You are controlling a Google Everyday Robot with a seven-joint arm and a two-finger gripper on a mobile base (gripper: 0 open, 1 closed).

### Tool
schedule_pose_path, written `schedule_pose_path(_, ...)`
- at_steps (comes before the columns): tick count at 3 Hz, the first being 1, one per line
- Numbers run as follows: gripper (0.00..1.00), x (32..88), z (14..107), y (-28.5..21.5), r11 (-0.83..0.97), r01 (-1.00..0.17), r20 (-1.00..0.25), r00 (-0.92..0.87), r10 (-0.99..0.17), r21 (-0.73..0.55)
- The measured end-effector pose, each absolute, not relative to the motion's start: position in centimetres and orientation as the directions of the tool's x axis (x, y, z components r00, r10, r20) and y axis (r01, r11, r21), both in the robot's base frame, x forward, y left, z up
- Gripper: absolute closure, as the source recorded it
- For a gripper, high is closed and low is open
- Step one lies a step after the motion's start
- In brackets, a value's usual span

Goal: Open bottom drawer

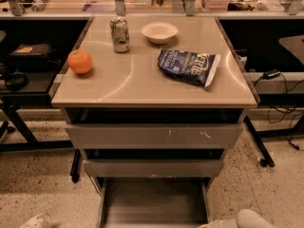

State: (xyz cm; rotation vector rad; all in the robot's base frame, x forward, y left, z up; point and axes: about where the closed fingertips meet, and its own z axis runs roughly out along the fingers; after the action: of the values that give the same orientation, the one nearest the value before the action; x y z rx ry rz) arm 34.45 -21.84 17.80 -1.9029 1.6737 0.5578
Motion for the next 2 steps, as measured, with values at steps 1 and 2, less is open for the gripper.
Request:
schedule_pose_path(1, 0.58, 34.45, 17.8, -21.84, -0.083, -0.989, -0.628, 0.143, -0.765, -0.124)
schedule_pose_path(2, 0.35, 34.98, 17.66, -21.63, -0.079, -0.989, -0.631, 0.142, -0.763, -0.128)
